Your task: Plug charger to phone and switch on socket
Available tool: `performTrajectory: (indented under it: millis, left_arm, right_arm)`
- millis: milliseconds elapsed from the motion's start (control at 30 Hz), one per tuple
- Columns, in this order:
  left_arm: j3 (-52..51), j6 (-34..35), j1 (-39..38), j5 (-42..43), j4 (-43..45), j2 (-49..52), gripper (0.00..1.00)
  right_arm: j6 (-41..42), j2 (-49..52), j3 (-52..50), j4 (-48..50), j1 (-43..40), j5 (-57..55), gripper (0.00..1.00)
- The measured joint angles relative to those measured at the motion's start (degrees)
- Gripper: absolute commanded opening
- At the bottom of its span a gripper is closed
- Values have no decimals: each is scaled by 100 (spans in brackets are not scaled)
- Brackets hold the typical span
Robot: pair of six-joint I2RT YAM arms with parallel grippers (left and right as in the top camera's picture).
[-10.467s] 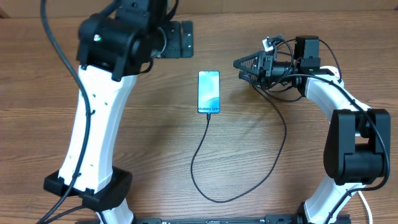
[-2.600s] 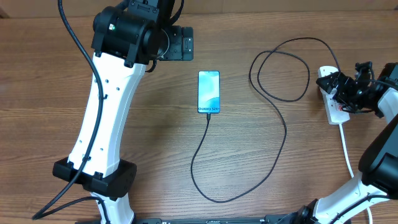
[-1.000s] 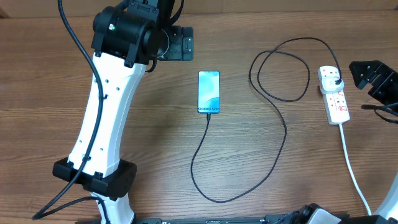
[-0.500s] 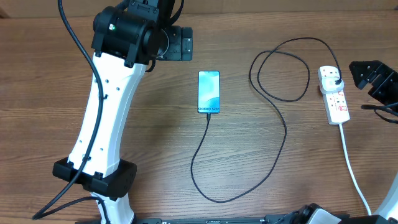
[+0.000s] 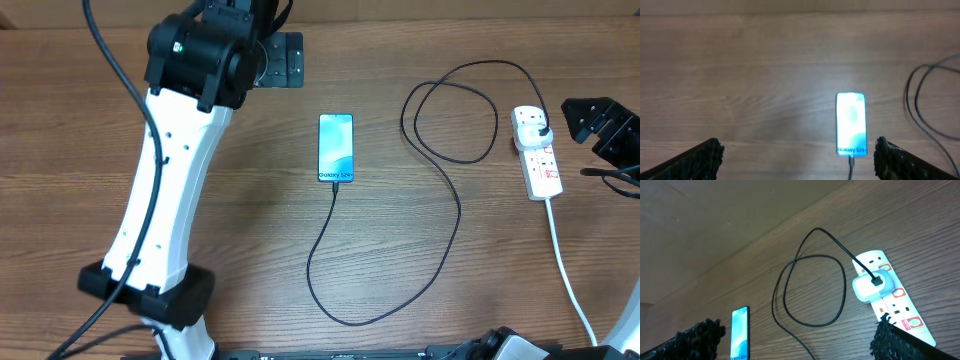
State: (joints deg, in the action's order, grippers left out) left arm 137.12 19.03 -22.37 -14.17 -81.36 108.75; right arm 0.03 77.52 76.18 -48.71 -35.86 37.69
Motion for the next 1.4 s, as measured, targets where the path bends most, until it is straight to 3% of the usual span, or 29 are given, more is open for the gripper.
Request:
performTrajectory:
  millis: [533,867,1167,1400]
  left_arm:
    - [-5031,-24,2,-538,2962,-3246,100]
    - [-8260,79,385,-562,5963,-5556,100]
    - [-10277,890,1084,-562,7554,-7355,100]
    - [-11374,1493,1530,-584,8148,-8483,100]
  right_arm:
    - [2,0,0,0,0,-2,100]
    - [0,0,0,-2,0,-2,100]
    - [2,0,0,-7,0,-2,100]
    - [-2,0,0,-15,0,-4,100]
